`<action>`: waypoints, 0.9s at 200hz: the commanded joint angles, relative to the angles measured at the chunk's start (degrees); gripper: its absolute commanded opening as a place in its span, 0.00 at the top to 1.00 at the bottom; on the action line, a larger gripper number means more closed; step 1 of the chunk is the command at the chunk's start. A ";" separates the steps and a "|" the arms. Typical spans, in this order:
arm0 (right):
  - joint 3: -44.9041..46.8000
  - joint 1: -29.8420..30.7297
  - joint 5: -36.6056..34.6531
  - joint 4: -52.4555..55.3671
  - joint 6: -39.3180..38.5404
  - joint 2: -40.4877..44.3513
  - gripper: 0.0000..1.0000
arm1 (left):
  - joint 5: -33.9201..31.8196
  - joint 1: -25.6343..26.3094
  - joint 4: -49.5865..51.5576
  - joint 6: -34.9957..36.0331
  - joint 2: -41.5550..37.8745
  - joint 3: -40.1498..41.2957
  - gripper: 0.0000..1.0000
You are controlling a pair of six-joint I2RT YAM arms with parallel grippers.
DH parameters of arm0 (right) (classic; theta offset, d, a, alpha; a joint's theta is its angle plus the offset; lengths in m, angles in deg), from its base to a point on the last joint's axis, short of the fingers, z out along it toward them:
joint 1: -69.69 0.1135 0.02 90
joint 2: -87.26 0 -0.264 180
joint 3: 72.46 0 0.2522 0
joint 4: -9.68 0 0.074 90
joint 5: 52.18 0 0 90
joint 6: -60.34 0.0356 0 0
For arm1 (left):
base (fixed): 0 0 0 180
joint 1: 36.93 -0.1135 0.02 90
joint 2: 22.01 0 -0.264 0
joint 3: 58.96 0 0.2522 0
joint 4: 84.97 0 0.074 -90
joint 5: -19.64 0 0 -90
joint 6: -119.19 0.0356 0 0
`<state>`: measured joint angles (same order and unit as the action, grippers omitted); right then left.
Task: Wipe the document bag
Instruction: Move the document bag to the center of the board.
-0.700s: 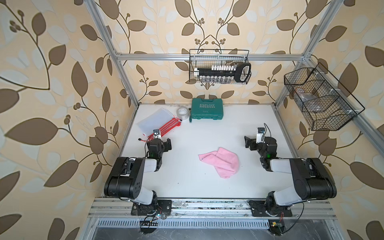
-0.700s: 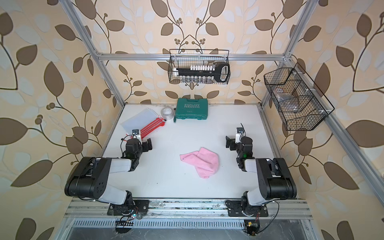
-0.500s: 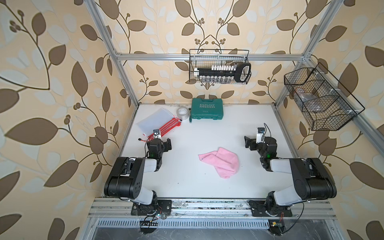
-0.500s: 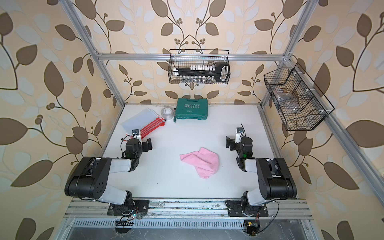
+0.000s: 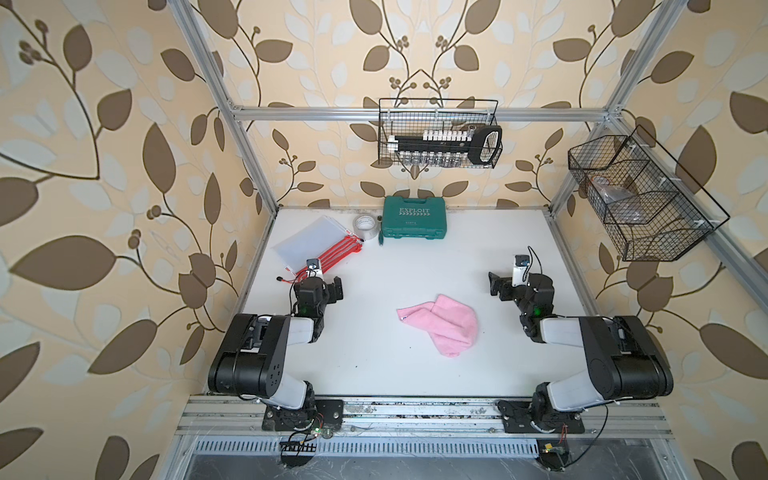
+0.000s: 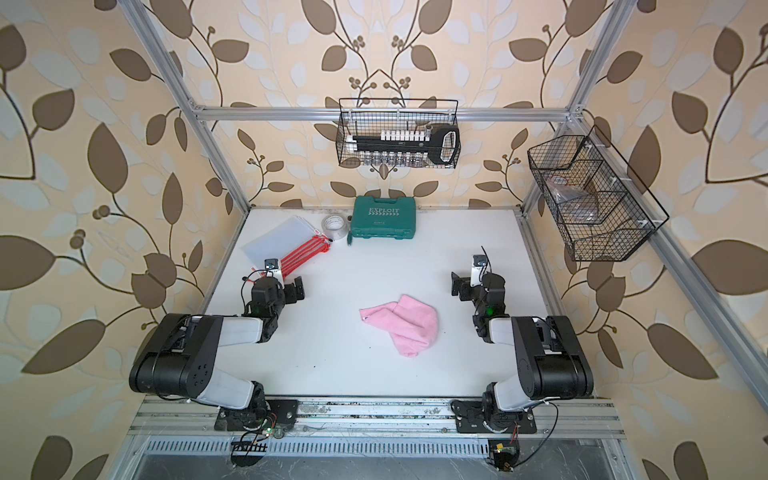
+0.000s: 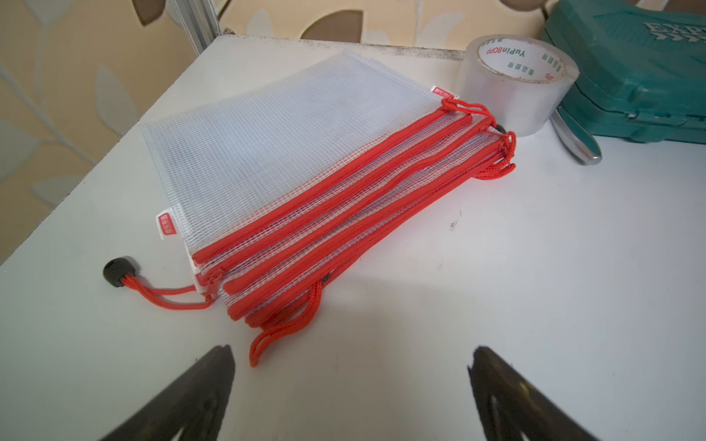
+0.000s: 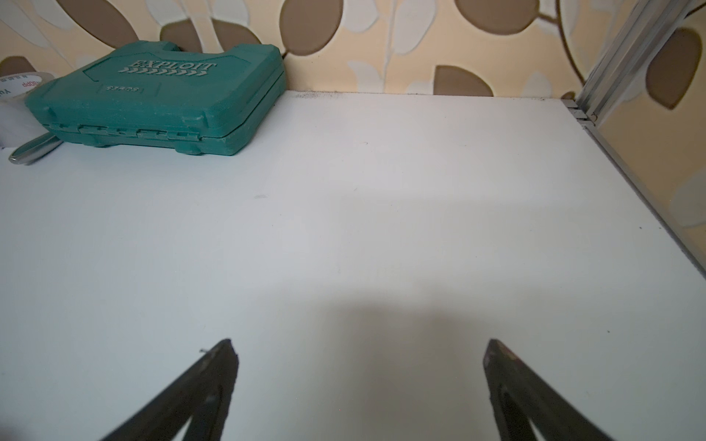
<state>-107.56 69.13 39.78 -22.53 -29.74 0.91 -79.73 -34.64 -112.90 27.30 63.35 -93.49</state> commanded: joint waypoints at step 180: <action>-37.87 -3.11 1.78 67.54 28.24 -0.78 0.02 | -3.94 -1.95 59.85 -16.09 -5.71 -39.42 0.01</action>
<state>-141.35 67.71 29.18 25.33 -9.39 4.54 -80.95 -35.17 -76.24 20.98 54.23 -120.51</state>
